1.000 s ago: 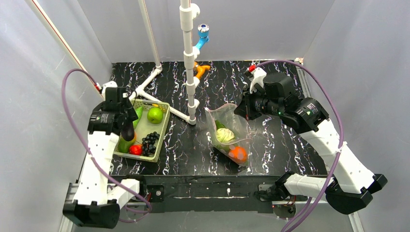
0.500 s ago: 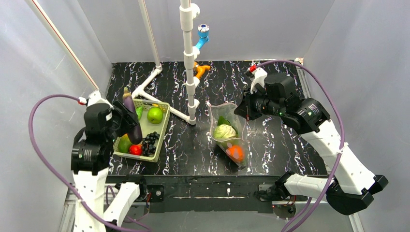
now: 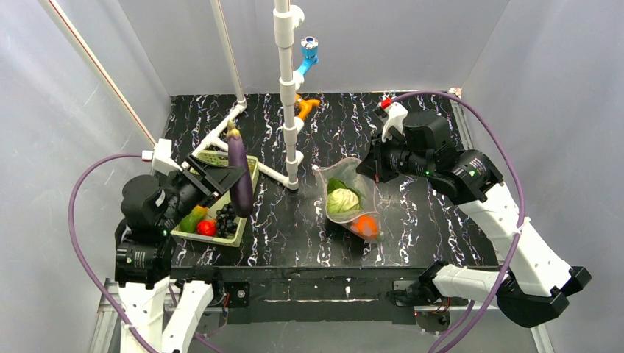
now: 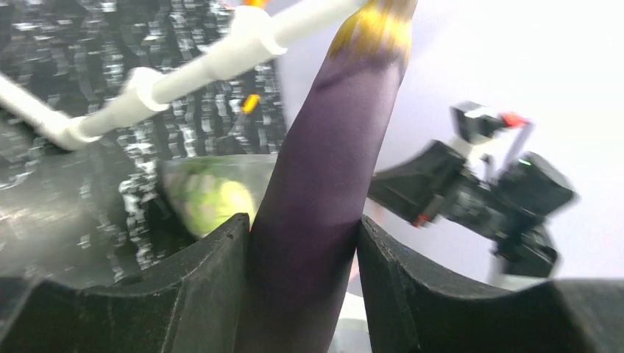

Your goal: Place the food in the zip-top bag and seal the zipper

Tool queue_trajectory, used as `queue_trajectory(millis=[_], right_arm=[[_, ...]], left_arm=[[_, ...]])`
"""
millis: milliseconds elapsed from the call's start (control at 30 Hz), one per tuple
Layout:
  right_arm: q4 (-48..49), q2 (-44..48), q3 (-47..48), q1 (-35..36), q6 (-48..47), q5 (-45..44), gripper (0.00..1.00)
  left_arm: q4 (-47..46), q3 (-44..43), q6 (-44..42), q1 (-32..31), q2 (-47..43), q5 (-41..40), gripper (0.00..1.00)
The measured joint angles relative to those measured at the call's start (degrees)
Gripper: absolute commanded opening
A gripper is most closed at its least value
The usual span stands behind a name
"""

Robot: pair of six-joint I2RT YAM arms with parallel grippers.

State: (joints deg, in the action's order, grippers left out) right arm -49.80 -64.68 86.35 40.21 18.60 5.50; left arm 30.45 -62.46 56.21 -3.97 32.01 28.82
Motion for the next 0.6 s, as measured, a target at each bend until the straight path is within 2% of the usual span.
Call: queue_trajectory(millis=[167,233,467,600], right_arm=[[0.5,-0.6,0.0,0.0,0.8,0.0,0.01],[0.6,-0.6,0.0,0.0,0.9,0.0,0.01],[1.0,-0.9,0.0,0.0,2.4,0.0,0.01],[1.8,-1.7,0.0,0.0,3.6,-0.1,0.01]], left_arm=[[-12.9,1.9,8.7,0.0,-1.7,6.3,0.00],[-15.4,1.9,10.2,0.0,-1.7,7.2,0.00],[-22.9,1.9,13.3,-0.3,-0.8,10.2,0.00],[-26.1,1.9,12.7,-3.0,1.9,10.1,0.00]])
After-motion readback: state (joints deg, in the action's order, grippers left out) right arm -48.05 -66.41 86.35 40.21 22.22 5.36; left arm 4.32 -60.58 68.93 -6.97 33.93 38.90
